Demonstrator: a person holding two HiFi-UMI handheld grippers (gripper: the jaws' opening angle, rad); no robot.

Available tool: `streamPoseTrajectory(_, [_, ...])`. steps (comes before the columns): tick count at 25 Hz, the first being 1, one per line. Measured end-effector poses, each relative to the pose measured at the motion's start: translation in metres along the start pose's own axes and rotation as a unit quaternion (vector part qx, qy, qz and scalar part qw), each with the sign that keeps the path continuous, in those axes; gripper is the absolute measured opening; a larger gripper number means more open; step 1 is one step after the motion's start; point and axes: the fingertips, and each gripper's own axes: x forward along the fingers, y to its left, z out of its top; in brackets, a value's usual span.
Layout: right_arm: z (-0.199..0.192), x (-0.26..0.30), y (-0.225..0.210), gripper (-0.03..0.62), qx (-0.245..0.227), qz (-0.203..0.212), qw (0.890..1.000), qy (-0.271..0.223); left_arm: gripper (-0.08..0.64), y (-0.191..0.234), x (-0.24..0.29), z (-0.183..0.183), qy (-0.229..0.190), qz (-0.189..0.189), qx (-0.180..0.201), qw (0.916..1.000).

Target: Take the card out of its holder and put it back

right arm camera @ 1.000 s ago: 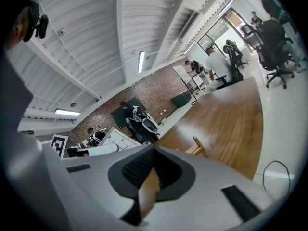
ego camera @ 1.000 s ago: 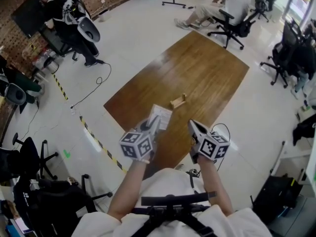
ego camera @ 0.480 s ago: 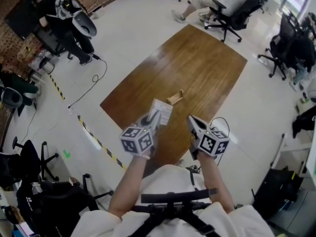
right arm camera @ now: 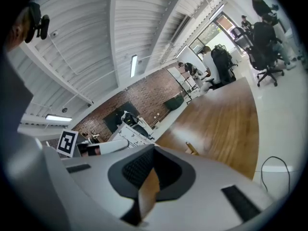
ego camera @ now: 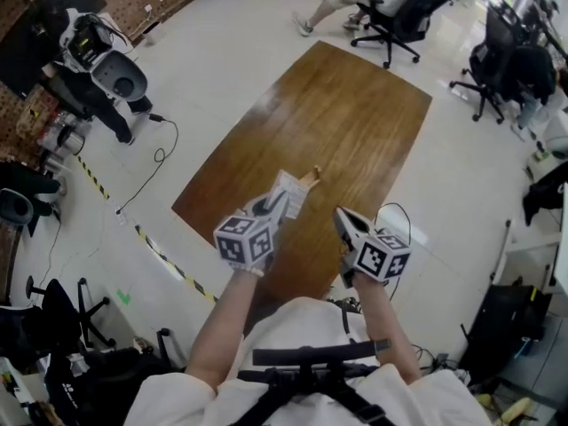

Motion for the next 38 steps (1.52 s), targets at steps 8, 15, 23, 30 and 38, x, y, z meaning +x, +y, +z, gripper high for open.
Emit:
streamPoseTrajectory(8, [0.005, 0.008, -0.003, 0.003, 0.010, -0.025, 1.000, -0.016, 0.014, 0.014, 0.028, 0.024, 0.039, -0.034, 0.045, 0.9977])
streamPoseTrajectory(15, [-0.001, 0.018, 0.000, 0.003, 0.017, -0.033, 0.999, -0.020, 0.014, 0.026, 0.054, 0.036, 0.068, -0.058, 0.075, 0.9932])
streamPoseTrajectory(23, [-0.004, 0.021, -0.004, 0.003, 0.025, -0.054, 0.998, -0.025, 0.014, 0.038, 0.096, 0.021, 0.115, -0.086, 0.094, 0.9852])
streamPoseTrajectory(30, [-0.006, 0.015, -0.016, 0.003, 0.036, -0.071, 0.996, -0.030, 0.014, 0.043, 0.122, 0.000, 0.147, -0.091, 0.114, 0.9784])
streamPoseTrajectory(38, [-0.007, 0.016, -0.023, 0.003, 0.039, -0.076, 0.996, -0.031, 0.014, 0.045, 0.132, -0.007, 0.158, -0.093, 0.125, 0.9751])
